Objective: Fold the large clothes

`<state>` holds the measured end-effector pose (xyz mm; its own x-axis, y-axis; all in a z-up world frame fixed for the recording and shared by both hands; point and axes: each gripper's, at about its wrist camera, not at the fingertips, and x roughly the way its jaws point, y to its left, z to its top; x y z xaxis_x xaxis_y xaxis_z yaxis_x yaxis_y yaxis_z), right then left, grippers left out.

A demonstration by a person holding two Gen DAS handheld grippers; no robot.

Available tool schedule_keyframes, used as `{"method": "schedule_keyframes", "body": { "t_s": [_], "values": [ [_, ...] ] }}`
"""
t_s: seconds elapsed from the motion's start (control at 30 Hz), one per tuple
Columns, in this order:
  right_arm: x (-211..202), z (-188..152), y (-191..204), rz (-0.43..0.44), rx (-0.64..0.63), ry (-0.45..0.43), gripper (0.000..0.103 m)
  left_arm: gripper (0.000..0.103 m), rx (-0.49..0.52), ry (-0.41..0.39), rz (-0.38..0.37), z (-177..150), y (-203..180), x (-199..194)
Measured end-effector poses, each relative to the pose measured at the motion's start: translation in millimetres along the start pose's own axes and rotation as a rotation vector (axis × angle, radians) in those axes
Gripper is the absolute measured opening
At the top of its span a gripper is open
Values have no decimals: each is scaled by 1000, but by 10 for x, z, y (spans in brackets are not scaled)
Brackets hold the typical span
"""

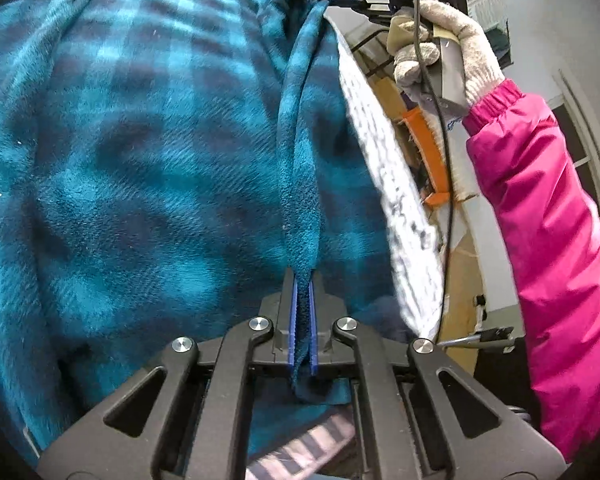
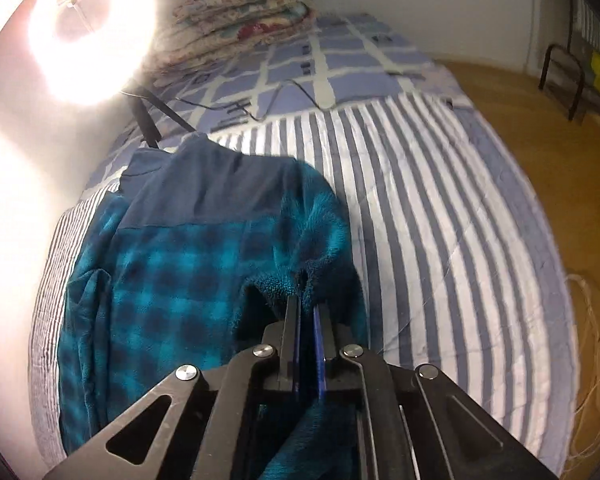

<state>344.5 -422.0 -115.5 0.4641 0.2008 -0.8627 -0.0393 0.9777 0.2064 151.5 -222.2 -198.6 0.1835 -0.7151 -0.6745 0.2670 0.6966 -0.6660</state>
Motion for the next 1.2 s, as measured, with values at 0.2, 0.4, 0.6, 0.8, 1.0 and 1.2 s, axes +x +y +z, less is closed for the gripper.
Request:
{"method": "schedule_keyframes", "body": {
  "t_s": [0.2, 0.4, 0.6, 0.8, 1.0, 1.2],
  "values": [
    [-289, 240, 445, -81, -123, -72, 3, 2, 7, -103, -1, -1, -62, -341],
    [145, 488, 1161, -53, -262, -65, 2, 1, -36, -166, 53, 46, 149, -494],
    [983, 423, 1588, -68, -385, 14, 0, 1, -96, -136, 112, 64, 485, -370],
    [1314, 314, 1497, -48, -349, 58, 5, 2, -102, -122, 126, 26, 453, -393],
    [347, 326, 1277, 49, -259, -42, 27, 7, -90, -177, 128, 63, 398, -707],
    [-839, -294, 920, 111, -202, -72, 27, 58, 17, -143, 64, -24, 149, -933]
  ]
}}
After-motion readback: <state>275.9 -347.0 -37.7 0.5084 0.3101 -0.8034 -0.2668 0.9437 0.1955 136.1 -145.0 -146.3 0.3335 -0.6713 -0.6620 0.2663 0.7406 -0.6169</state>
